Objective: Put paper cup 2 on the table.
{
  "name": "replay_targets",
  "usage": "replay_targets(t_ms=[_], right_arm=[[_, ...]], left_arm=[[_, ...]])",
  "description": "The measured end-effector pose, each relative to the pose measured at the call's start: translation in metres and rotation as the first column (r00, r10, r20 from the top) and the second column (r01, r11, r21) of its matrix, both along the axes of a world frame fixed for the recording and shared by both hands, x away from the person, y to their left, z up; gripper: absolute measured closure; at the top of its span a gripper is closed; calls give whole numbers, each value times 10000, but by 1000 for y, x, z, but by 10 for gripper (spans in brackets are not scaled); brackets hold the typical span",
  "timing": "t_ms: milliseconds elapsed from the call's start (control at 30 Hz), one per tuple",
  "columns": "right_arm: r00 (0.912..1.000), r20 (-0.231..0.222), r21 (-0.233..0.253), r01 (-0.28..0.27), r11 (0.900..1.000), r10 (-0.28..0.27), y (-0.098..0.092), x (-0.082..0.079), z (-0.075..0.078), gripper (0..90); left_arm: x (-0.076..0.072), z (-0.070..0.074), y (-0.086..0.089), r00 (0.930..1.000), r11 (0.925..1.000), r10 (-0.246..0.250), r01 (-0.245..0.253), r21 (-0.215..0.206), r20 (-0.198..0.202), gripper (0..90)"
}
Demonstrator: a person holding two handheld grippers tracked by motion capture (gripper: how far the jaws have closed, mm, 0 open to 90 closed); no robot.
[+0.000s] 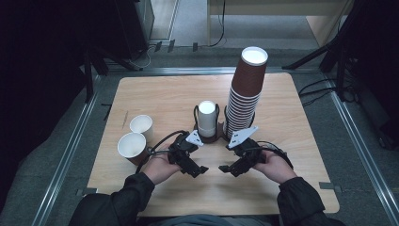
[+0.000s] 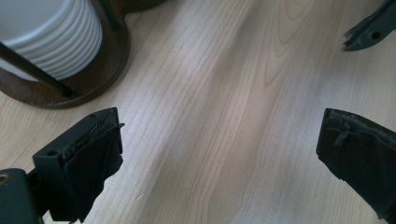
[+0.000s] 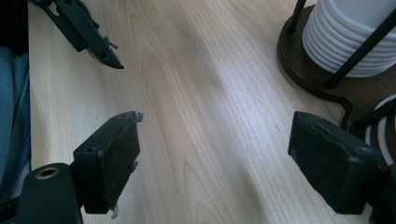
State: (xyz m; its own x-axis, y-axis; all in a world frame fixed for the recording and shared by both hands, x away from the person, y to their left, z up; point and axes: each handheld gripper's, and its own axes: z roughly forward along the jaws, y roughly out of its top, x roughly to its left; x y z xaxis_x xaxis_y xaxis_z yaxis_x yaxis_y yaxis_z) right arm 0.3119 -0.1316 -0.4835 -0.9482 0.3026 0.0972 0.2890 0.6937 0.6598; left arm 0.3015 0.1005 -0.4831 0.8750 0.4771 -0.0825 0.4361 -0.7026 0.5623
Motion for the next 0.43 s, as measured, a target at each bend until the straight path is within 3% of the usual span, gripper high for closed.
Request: replay_targets(t_ms=[133,300,400,433], right_arm=[[9999,-46,28,131,9999,-131,-3,2,0,168],[9999,-1,-59,118,9999,-118,-4,3,-1,168],[10000,21,-127,48,9999,-48,-3,3,-2,168],[10000,43,-175,-11,9998,12,-2,3,-2,168]], left_arm=[[0,-1,2,9999,9998,123,-125,-169,-96,4],[2,-4,4,9998,9999,98,-97,59,-174,4],[3,-4,4,9984,9992,322,-331,207,458,6],[5,-5,5,9982,9994,335,-340,93,507,8]])
